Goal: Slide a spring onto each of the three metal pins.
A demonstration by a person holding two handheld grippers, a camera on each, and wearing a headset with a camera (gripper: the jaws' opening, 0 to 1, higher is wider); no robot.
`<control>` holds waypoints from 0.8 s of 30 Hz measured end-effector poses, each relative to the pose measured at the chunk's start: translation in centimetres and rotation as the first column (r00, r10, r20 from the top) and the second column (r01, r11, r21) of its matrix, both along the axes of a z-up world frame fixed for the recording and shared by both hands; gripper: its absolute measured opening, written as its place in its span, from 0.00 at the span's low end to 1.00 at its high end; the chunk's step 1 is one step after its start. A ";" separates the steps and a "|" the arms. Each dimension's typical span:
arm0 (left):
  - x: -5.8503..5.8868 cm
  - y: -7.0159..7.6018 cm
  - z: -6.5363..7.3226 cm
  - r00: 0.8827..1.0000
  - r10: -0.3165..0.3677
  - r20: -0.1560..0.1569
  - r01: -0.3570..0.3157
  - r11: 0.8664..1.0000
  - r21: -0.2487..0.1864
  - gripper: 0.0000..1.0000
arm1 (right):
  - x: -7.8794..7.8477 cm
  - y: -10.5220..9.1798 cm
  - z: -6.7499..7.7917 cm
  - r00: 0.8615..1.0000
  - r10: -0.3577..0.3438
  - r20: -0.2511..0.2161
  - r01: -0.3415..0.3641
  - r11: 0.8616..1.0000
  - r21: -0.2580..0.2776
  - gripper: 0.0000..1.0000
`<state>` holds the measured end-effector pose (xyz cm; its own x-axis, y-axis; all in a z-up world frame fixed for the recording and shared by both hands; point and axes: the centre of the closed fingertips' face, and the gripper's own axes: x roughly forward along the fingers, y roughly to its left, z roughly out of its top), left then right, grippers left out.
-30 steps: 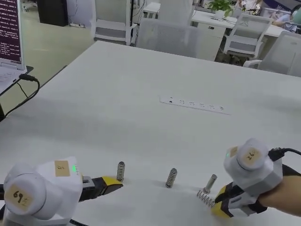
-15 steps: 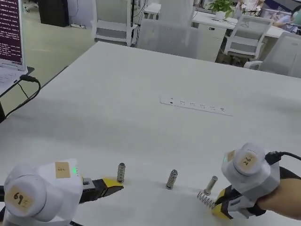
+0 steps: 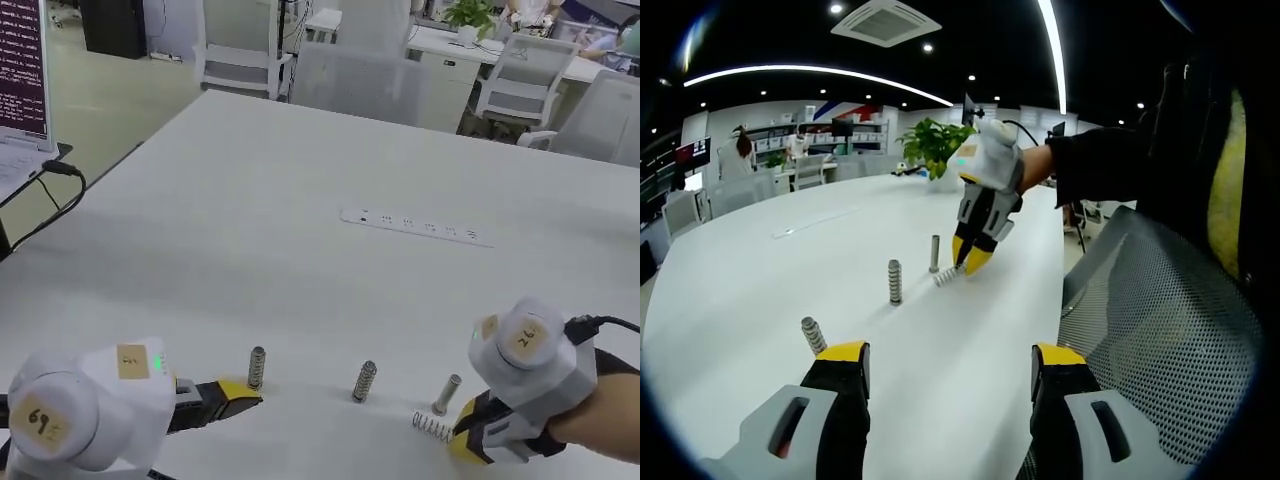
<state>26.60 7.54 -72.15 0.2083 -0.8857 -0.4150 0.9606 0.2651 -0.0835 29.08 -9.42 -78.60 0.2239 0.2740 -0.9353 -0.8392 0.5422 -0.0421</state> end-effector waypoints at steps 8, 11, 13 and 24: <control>0.0 0.0 0.0 1.000 -0.001 0.002 0.001 1.000 -0.005 0.60 | -0.8 1.1 1.1 0.999 0.037 -0.017 -0.037 0.999 0.015 0.09; 0.0 0.0 0.1 1.000 0.000 0.003 0.000 1.000 -0.008 0.59 | -1.0 1.6 1.4 0.999 0.048 -0.019 -0.047 0.999 0.019 0.09; 0.0 0.0 0.1 1.000 -0.002 0.004 0.002 1.000 -0.008 0.59 | -1.2 1.9 1.8 0.998 0.055 -0.022 -0.055 0.998 0.029 0.09; -0.1 -0.1 0.2 1.000 -0.008 0.009 0.008 1.000 -0.013 0.56 | -2.4 5.4 4.9 0.993 0.117 -0.019 -0.114 0.983 0.142 0.09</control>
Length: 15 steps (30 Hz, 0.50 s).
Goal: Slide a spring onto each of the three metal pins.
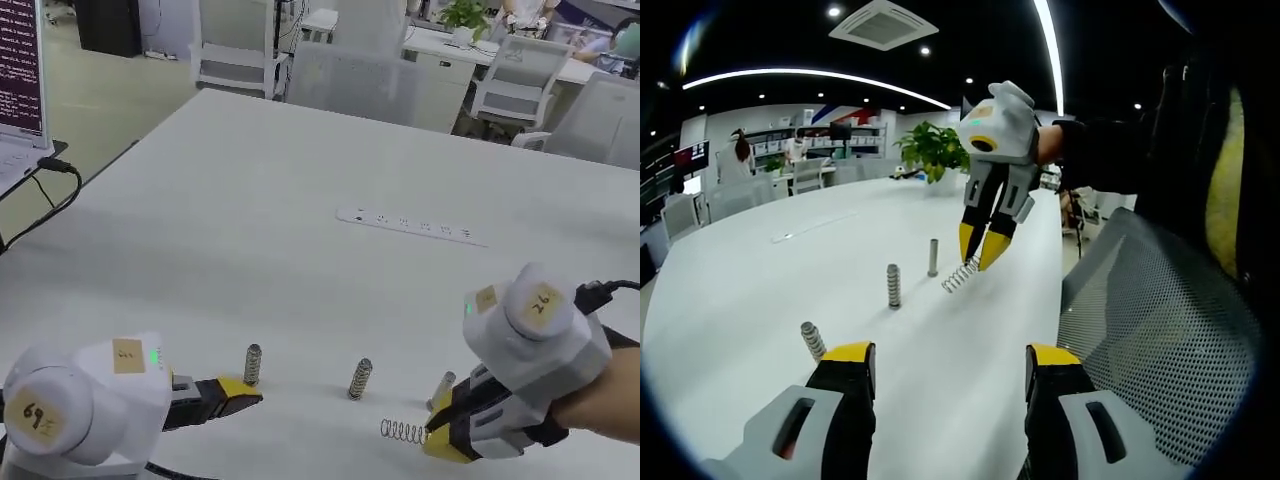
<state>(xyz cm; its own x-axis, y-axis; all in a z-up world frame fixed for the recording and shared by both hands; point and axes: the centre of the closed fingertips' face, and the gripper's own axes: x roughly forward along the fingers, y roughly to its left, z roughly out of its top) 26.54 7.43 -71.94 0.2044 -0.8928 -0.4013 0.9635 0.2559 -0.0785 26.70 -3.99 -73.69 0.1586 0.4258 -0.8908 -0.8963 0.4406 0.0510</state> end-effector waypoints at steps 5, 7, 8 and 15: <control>-0.1 -0.1 0.2 1.000 -0.006 0.006 0.006 1.000 -0.005 0.54 | -0.3 1.9 1.6 0.999 0.044 0.010 -0.045 0.998 0.042 0.09; -0.1 -0.1 0.3 1.000 -0.011 0.009 0.011 1.000 -0.005 0.52 | -0.4 2.5 2.0 0.997 0.070 0.015 -0.070 0.996 0.046 0.09; -0.1 -0.1 0.3 1.000 -0.011 0.011 0.011 1.000 -0.006 0.52 | -0.4 2.7 2.1 0.997 0.076 0.016 -0.077 0.996 0.047 0.09; -0.3 -0.3 1.0 0.999 -0.033 0.021 0.033 0.999 -0.017 0.47 | -1.0 4.5 3.1 0.988 0.153 0.018 -0.154 0.987 0.053 0.09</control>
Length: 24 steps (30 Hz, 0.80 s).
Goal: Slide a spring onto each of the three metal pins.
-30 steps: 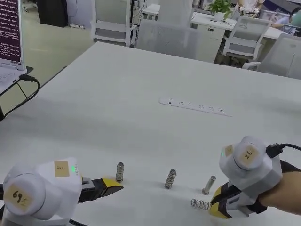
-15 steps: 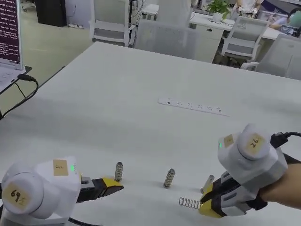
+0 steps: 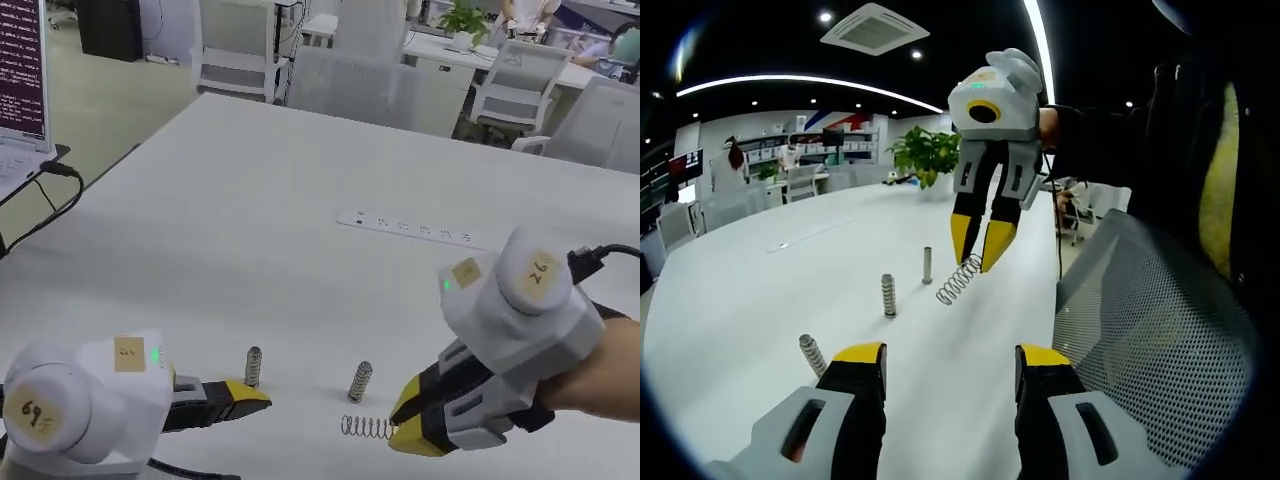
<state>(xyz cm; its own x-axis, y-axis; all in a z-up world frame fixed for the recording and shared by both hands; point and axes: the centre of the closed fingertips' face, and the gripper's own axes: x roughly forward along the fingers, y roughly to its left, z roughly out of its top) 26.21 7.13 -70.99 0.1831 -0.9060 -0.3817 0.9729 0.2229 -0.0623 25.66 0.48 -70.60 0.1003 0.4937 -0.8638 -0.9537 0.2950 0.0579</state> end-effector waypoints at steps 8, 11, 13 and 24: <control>-0.2 -0.5 0.8 0.999 -0.032 0.026 0.032 0.999 -0.008 0.38 | -0.6 1.5 0.9 0.999 0.054 0.000 -0.054 0.998 0.022 0.09; -0.2 -0.6 0.9 0.999 -0.040 0.029 0.040 0.999 -0.010 0.37 | -0.8 1.9 1.1 0.997 0.072 0.000 -0.072 0.997 0.026 0.09; -0.4 -0.8 1.1 0.998 -0.051 0.034 0.052 0.999 -0.014 0.35 | -1.0 2.2 1.2 0.997 0.083 -0.001 -0.083 0.996 0.029 0.09; -1.0 -1.3 1.5 0.995 -0.087 0.048 0.089 0.996 -0.029 0.28 | -1.6 3.4 1.5 0.991 0.137 -0.006 -0.136 0.990 0.034 0.09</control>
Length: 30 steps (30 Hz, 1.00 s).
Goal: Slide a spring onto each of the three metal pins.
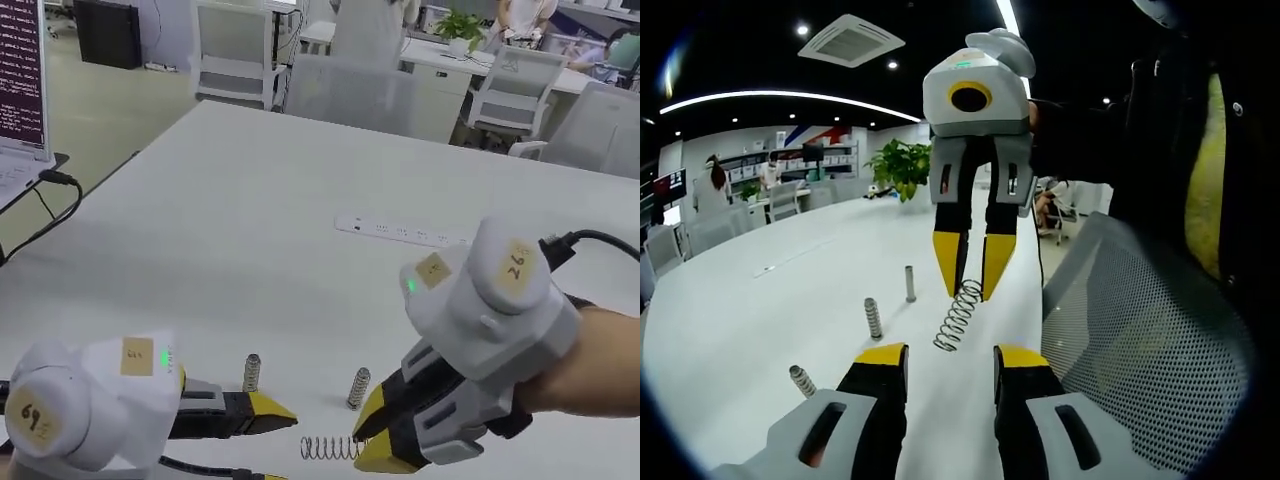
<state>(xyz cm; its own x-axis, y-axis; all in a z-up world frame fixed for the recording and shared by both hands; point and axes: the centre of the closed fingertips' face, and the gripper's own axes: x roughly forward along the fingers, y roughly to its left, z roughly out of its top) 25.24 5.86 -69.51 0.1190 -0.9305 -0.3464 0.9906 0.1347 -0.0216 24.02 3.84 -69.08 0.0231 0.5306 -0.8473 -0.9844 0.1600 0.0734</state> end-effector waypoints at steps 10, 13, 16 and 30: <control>-0.5 -0.3 0.4 0.999 -0.031 0.024 0.031 0.999 -0.006 0.18 | -0.5 0.7 0.3 0.999 0.032 -0.002 -0.032 0.999 0.010 0.09; -0.6 -0.3 0.4 0.999 -0.038 0.032 0.039 0.999 -0.008 0.15 | -0.6 0.8 0.4 0.999 0.039 -0.001 -0.039 0.999 0.014 0.09; -0.7 -0.3 0.6 0.998 -0.042 0.042 0.043 0.999 -0.013 0.12 | -0.7 0.9 0.5 0.999 0.047 -0.002 -0.047 0.999 0.018 0.09; -1.2 -0.3 0.6 0.996 -0.073 0.042 0.074 0.997 -0.016 0.04 | -0.8 1.1 0.7 0.998 0.065 0.001 -0.065 0.997 0.030 0.08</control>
